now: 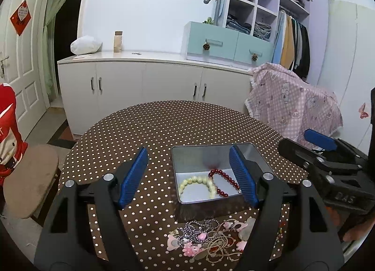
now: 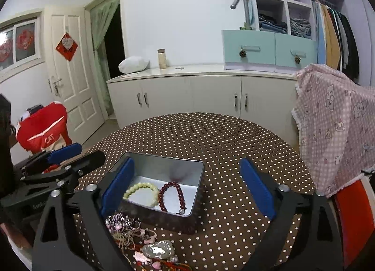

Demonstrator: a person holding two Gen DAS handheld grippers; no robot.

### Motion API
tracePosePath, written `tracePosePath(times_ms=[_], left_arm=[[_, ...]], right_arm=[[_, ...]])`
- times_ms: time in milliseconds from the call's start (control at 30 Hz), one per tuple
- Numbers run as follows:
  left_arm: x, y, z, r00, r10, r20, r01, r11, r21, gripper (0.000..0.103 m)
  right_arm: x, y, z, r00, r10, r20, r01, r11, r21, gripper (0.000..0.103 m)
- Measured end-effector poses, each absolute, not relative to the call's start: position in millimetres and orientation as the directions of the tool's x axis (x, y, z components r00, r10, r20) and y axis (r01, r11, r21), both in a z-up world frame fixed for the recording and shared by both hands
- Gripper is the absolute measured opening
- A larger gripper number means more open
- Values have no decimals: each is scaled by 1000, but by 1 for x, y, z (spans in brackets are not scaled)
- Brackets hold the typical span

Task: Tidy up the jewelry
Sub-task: 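Carry both bracelets over the dark metal box and open both grippers, then withdraw both grippers from the box back toward the jewelry pile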

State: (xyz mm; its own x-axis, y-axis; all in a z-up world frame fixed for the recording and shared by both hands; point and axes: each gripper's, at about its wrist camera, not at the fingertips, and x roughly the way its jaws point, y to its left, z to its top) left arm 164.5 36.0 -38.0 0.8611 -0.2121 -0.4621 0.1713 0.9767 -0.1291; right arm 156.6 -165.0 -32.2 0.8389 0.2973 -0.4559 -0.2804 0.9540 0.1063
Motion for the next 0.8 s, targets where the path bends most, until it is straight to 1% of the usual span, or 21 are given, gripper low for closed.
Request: tracePosePath(times_ms=[33,100,333,800], left_arm=[[164,36,-39,861,-207,-465,169,978,-123,71],[162,36,-39,862,-196,-468,160,980,-115,71],[155,38,-41,862,-185,-472,152,983,-107,71],[139,46,-49,857,-159,-490,132,987,-91,71]], right_arm=[[155,-165,-32,841,290,-457,-277,956,96,95],[155,-164,-32,838,284,-466,-276,957,86,95],[157,-170,-39,814,257,-520,-233,966,113,95],[137,-175,-49,809,265,-525,-233,964,128,95]])
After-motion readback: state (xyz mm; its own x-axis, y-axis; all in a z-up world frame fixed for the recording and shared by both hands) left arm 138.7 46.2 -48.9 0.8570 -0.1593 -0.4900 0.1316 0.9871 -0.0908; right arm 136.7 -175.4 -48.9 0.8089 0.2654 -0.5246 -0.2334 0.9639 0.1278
